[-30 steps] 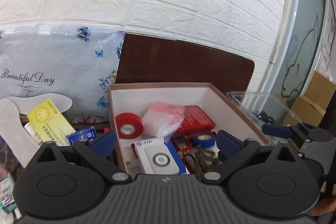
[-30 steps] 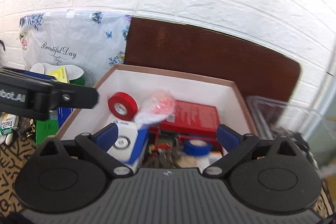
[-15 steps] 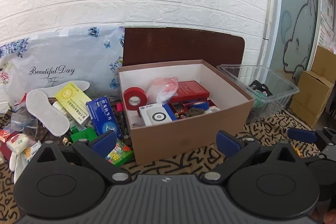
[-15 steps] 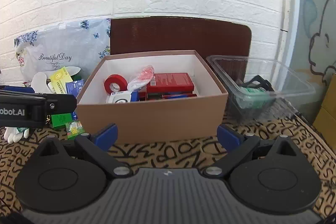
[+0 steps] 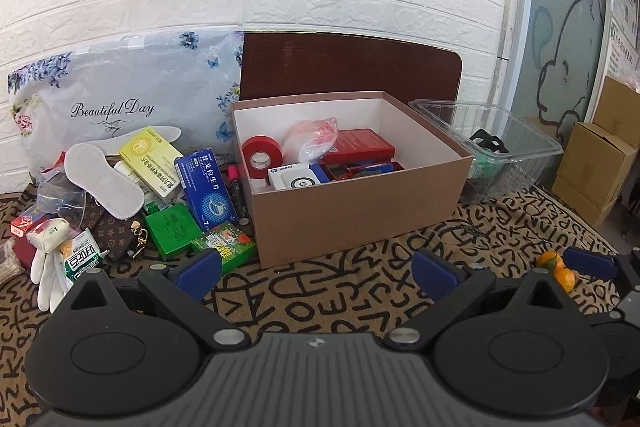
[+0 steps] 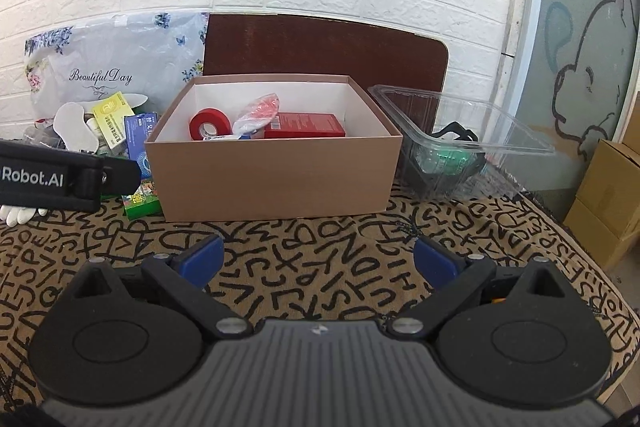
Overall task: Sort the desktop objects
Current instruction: 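Withdraw the left gripper from the box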
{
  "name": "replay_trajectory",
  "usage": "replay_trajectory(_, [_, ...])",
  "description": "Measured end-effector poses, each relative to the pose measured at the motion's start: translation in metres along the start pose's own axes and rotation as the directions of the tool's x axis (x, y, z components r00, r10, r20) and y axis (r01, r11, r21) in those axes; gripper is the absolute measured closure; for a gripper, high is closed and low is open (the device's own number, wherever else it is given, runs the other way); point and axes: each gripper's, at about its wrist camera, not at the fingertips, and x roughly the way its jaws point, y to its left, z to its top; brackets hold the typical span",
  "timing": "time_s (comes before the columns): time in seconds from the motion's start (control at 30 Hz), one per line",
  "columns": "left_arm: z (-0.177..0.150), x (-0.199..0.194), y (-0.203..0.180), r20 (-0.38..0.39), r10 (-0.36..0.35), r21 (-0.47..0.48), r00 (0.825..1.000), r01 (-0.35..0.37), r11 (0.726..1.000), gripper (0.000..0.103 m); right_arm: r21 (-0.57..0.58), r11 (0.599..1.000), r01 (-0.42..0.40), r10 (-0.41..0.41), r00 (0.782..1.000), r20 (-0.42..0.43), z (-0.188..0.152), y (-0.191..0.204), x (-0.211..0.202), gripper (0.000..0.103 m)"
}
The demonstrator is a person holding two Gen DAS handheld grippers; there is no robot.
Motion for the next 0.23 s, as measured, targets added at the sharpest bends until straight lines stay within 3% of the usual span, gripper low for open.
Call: replay_trajectory(0.23, [-0.0025,-0.0060,-0.0003,0.020,-0.041,-0.009,0.999,0.041,0.999,0.000,0.011,1.000,-0.007,0.007,1.000,0.007,-0.0005,0.0039,-0.0042,0.004])
